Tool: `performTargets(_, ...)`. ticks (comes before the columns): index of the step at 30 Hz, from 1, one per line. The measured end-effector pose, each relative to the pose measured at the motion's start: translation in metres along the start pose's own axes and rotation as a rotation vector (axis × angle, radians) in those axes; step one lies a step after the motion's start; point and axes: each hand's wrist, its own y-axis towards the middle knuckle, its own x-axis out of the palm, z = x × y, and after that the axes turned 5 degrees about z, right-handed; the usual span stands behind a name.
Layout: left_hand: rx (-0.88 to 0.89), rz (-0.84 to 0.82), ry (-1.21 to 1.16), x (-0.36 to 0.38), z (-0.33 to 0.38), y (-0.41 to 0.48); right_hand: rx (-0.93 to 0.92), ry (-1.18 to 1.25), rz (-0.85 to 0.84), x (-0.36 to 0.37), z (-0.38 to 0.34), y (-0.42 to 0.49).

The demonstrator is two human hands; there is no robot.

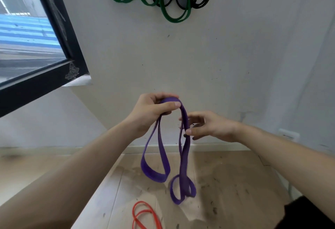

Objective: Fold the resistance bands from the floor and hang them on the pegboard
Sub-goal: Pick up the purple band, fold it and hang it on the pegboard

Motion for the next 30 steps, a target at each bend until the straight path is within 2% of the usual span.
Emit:
performTargets(6, 0.000, 0.041, -0.020, -0.006, -0.001, -0.001, 0.080, -0.035, -0.054, 0.009, 0.004, 0.008)
performTargets(12, -0.034, 0.060, -0.100, -0.016, 0.000, -0.001, 0.026, -0.104, 0.048, 0.001, -0.006, 0.009)
performTargets(17, 0.009, 0.042, -0.109, -0.017, 0.005, -0.001, -0.015, -0.047, -0.040, 0.015, -0.006, 0.018)
performTargets(23, 0.067, 0.143, -0.115, -0.031, 0.012, 0.002, -0.017, -0.037, 0.035, 0.010, -0.008, 0.027)
performTargets(26, 0.087, 0.159, -0.126, -0.036, 0.014, 0.002, -0.050, 0.011, 0.014, 0.002, -0.009, 0.026)
performTargets(30, 0.081, 0.175, -0.113, -0.046, 0.012, 0.003, -0.096, -0.105, 0.125, -0.007, -0.019, 0.019)
